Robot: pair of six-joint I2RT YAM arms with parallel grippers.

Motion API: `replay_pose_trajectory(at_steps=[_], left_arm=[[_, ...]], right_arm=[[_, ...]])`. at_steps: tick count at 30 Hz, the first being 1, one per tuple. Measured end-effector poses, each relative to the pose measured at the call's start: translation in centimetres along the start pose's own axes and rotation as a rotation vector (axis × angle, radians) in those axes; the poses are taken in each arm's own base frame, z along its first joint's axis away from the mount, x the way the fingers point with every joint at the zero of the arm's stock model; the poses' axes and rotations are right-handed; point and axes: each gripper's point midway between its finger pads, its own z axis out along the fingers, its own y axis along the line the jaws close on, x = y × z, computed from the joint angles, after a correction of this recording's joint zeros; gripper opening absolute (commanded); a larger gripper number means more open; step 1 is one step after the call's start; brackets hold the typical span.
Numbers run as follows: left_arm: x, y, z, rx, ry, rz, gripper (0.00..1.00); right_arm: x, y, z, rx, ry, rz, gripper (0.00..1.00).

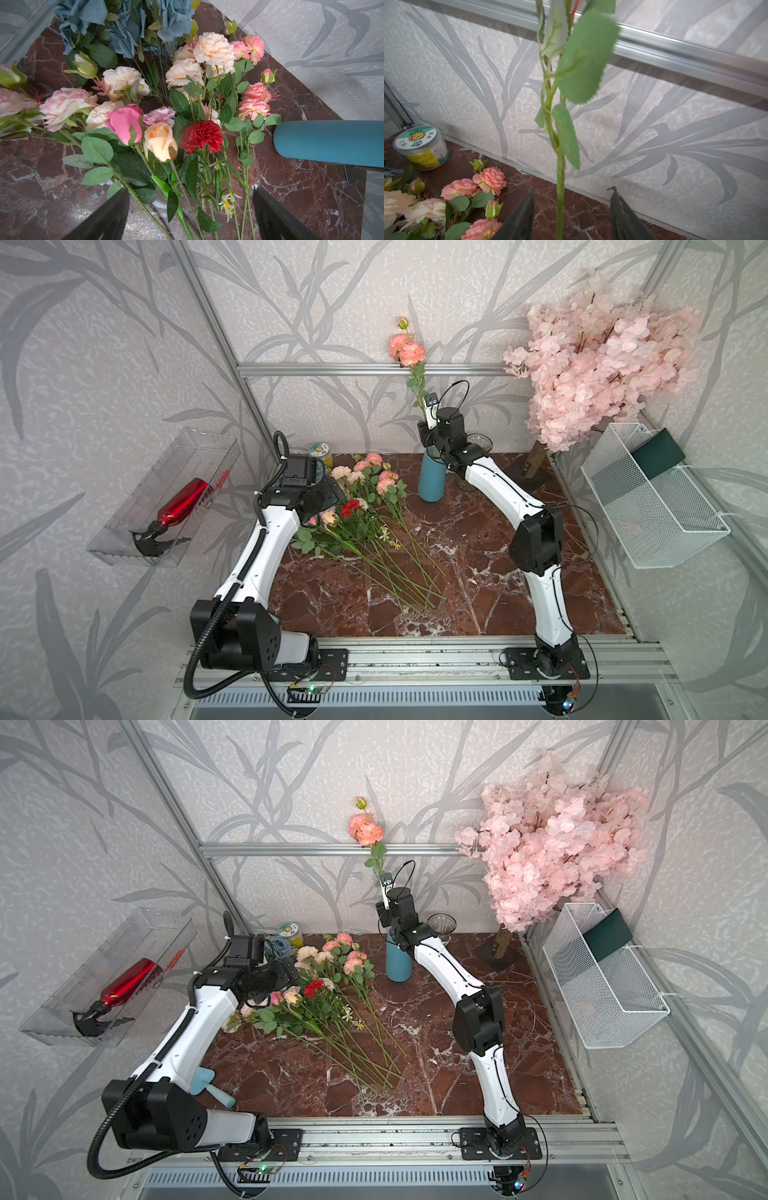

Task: Place the pink flowers into the vase
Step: Place the flower in the vase.

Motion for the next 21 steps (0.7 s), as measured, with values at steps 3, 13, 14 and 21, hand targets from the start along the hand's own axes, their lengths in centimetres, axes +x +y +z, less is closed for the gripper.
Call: replay_pose_trajectory(at_steps=[3, 13, 14, 21], left_arm=[[-0.5, -1.4, -0.5, 0.019, -0.008, 0.018, 0.93], [1.3, -10.2, 2.4, 0.065, 0.087, 0.177, 0.87], [1.9, -10.9, 3.3, 0.054, 0.11, 0.195, 0.87], [4.2, -12.0, 7.6, -0.06, 0.211, 0.182, 0.85]], right_arm=[[-0.8, -0.7, -2.5, -0.002, -0.006, 0.018, 0.72], [-8.2, -3.3, -13.1, -0.006, -0.103, 0.118, 0.74], [-8.2, -3.1, -14.1, -0.012, -0.096, 0.122, 0.74], [-2.1, 2.9, -18.2, -0.141, 0.084, 0.092, 0.73]])
